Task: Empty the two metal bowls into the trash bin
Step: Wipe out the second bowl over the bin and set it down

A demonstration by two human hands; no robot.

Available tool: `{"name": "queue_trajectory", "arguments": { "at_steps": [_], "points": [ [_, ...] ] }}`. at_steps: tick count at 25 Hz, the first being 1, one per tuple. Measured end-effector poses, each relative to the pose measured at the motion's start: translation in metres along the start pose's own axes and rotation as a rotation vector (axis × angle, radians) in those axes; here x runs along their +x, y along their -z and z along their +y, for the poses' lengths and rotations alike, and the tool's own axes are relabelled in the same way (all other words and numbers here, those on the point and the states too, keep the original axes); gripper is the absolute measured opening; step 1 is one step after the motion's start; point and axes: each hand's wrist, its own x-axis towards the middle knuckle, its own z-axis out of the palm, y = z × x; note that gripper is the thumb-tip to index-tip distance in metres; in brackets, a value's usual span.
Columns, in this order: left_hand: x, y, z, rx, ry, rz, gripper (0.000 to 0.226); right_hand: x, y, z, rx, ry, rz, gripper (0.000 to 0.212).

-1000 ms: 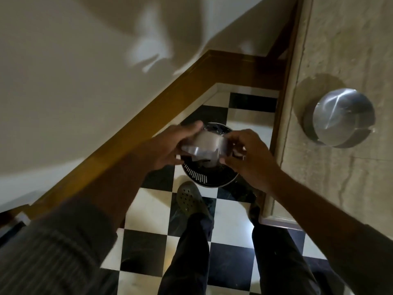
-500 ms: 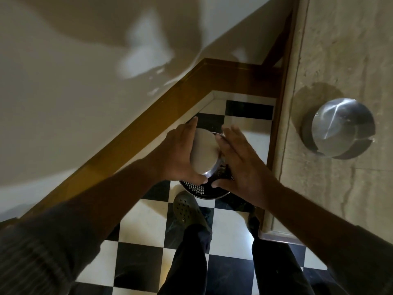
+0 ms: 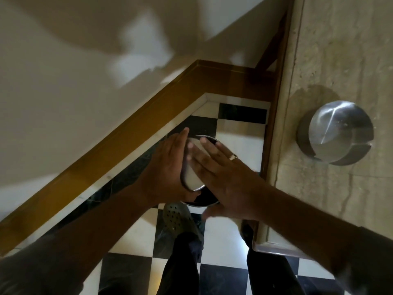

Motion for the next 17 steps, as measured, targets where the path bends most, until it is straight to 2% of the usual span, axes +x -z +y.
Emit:
{"name": "queue_trajectory", "arguments": {
  "at_steps": [4,6,8,9,10,12,13,15,17],
  "points": [
    [0.003,-0.005,-0.012,0.019,0.032,0.030,0.152,-0.006,0.030,0.001,0.130,-0.128,0.471,0.113],
    [0.010,-0.008,-0.011,0.038,0.032,0.017,0.155,-0.012,0.036,-0.005,0.116,-0.175,0.694,0.110],
    [0.015,-0.012,-0.008,0.041,0.014,0.026,0.156,-0.016,0.028,-0.007,0.077,-0.200,0.791,0.114],
    [0.015,-0.014,-0.005,0.029,0.000,0.041,0.155,-0.018,0.019,-0.005,0.030,-0.176,0.741,0.116],
    [0.015,-0.015,-0.003,0.017,-0.014,0.056,0.153,-0.018,0.007,-0.003,-0.044,-0.140,0.596,0.119],
    [0.012,-0.018,-0.004,0.037,-0.037,0.062,0.144,-0.014,-0.020,0.001,-0.135,-0.054,0.187,0.125],
    [0.008,-0.021,-0.005,0.052,-0.043,0.055,0.140,-0.013,-0.027,0.002,-0.136,-0.010,0.047,0.127],
    [0.001,-0.024,-0.012,0.037,-0.009,0.072,0.136,-0.006,-0.031,0.004,-0.116,0.050,-0.032,0.122],
    [0.001,-0.026,-0.018,0.005,-0.005,0.107,0.134,-0.005,-0.028,0.003,-0.106,0.041,0.051,0.099]
  ]
}}
